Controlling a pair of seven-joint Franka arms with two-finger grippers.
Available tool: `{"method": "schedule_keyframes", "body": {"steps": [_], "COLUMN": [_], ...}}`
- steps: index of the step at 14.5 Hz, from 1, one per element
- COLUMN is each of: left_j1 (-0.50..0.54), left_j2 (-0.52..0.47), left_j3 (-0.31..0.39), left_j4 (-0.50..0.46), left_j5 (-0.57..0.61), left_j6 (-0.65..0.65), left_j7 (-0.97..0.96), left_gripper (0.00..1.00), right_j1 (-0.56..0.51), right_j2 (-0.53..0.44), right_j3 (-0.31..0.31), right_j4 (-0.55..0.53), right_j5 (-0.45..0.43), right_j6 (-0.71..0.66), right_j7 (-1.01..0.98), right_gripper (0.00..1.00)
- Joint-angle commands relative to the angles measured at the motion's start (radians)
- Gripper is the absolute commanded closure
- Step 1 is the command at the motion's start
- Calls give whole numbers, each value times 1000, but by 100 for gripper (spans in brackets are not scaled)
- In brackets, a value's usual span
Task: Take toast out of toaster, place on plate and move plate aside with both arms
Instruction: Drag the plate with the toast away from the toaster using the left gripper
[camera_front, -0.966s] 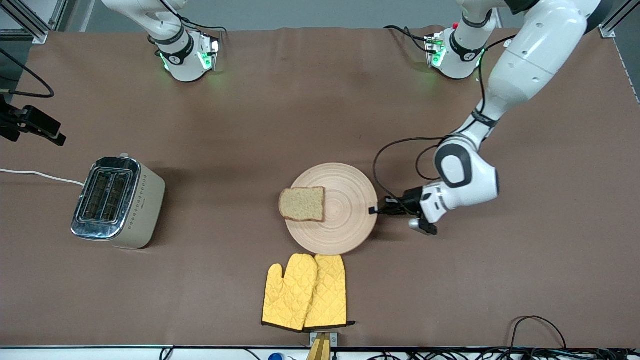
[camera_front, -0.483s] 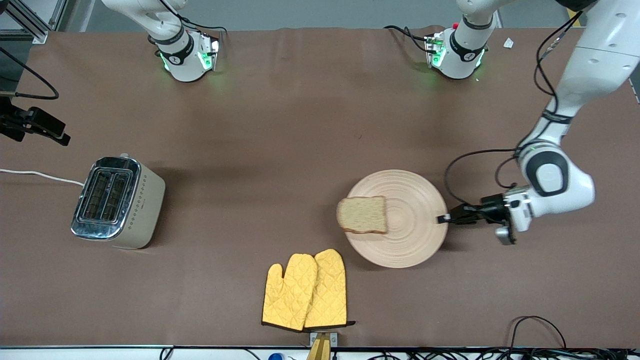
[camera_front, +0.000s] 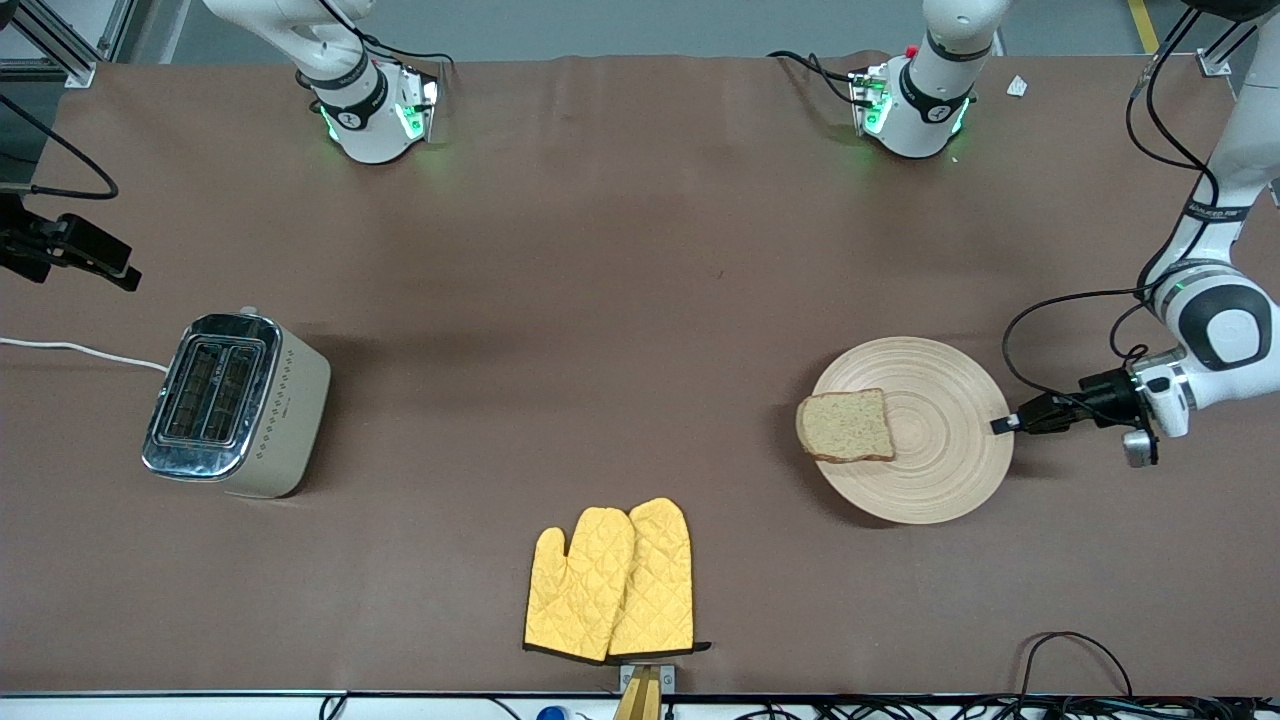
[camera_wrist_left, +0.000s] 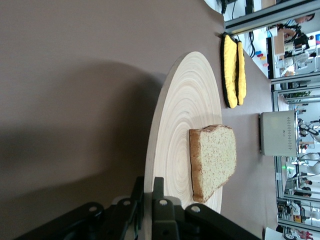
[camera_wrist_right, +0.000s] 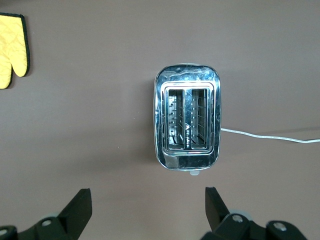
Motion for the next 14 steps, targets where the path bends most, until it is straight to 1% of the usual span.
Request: {"method": "schedule_keyframes", "body": {"steps": [1, 5, 6, 7, 8, 9, 10, 11, 12, 14], "left_j1": [36, 67, 67, 67, 67, 66, 59, 58, 58, 55], "left_j2": [43, 86, 92, 101, 112, 115, 115, 113, 110, 97], "left_j3": [-7, 7, 9, 27, 33, 33, 33, 33, 32, 26], "left_j4": [24, 47, 50, 59, 71, 85, 110, 116, 117, 159], "left_j5": [-2, 0, 0, 3, 7, 26, 71, 87, 93, 107], "left_j6": [-35, -35, -35, -35, -35, -35, -35, -42, -58, -117], "left_j7": [35, 69, 69, 69, 69, 69, 60, 43, 20, -35], "left_gripper": [100, 99, 96, 91, 83, 62, 34, 11, 0, 0], "right_j1": [-13, -16, -17, -16, -14, -13, -11, -11, -11, -16], "right_j2": [-18, -17, -17, -17, -17, -17, -17, -17, -17, -17], "right_j3": [12, 12, 11, 11, 11, 12, 12, 12, 12, 12], "right_j4": [-19, -19, -19, -19, -19, -19, -19, -19, -19, -19], "right_j5": [-15, -15, -15, -15, -15, -15, -15, -15, -15, -15], "right_j6": [5, 23, 25, 31, 31, 31, 31, 31, 31, 31], "right_j7": [-9, -11, -11, -11, -11, -11, -11, -11, -11, -13], "right_gripper": [0, 0, 0, 0, 0, 0, 0, 0, 0, 0]}}
